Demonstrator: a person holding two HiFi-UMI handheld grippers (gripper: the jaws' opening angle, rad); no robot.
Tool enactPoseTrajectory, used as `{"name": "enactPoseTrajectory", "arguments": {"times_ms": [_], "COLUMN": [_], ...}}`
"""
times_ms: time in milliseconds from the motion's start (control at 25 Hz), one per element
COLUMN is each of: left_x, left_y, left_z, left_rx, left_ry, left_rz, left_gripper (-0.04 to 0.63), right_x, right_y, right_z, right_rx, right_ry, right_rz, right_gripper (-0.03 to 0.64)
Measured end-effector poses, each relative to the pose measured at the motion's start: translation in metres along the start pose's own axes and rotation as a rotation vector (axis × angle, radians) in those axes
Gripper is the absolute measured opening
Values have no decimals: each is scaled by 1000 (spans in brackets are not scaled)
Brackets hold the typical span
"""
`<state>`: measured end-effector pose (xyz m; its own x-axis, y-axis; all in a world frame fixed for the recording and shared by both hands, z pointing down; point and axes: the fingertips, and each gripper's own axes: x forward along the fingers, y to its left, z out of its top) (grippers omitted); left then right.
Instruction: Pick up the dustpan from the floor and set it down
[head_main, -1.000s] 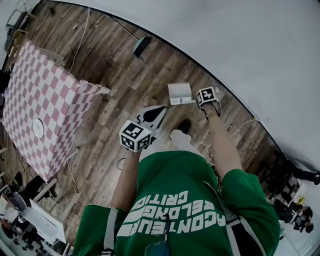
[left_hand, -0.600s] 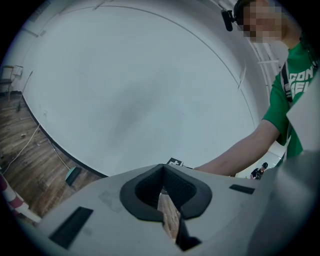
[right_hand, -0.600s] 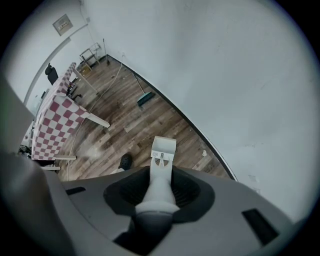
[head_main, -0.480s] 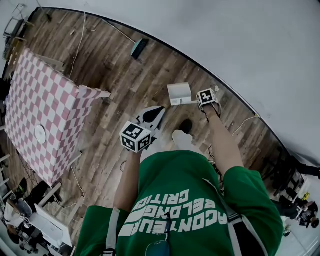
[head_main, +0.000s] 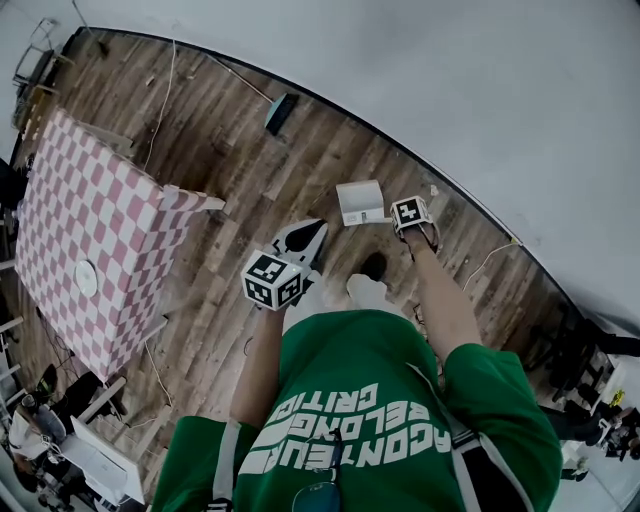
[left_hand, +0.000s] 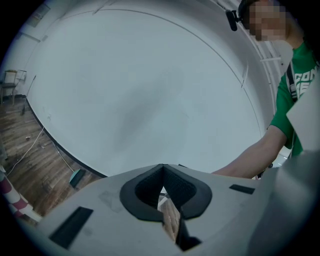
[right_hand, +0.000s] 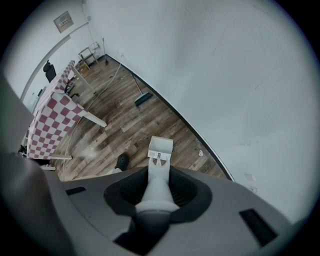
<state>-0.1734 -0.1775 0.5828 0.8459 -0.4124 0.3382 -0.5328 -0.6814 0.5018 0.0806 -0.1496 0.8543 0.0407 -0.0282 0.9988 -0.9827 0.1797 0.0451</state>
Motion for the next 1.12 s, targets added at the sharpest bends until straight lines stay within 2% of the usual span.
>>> {"name": "enactPoseTrajectory", "arguments": {"times_ms": [160, 440, 680, 1120], "left_x": [-2, -12, -24, -53], "left_y": [2, 14, 29, 50], "left_z": [10, 23, 35, 63], "left_rx": [21, 25, 20, 14], "left_ry": [-10, -39, -69, -156], "left_rz": [11, 64, 118, 232], "left_gripper": [-3, -3, -3, -3], "right_x": [5, -18, -55, -161], "right_y": [7, -1, -4, 11], "right_z": [-7, -9, -3, 46], "right_rx": [-2, -56, -145, -243], "right_ry": [5, -38, -123, -428], "right_rz": [49, 31, 18, 52], "right_gripper": [112, 112, 112, 112]}}
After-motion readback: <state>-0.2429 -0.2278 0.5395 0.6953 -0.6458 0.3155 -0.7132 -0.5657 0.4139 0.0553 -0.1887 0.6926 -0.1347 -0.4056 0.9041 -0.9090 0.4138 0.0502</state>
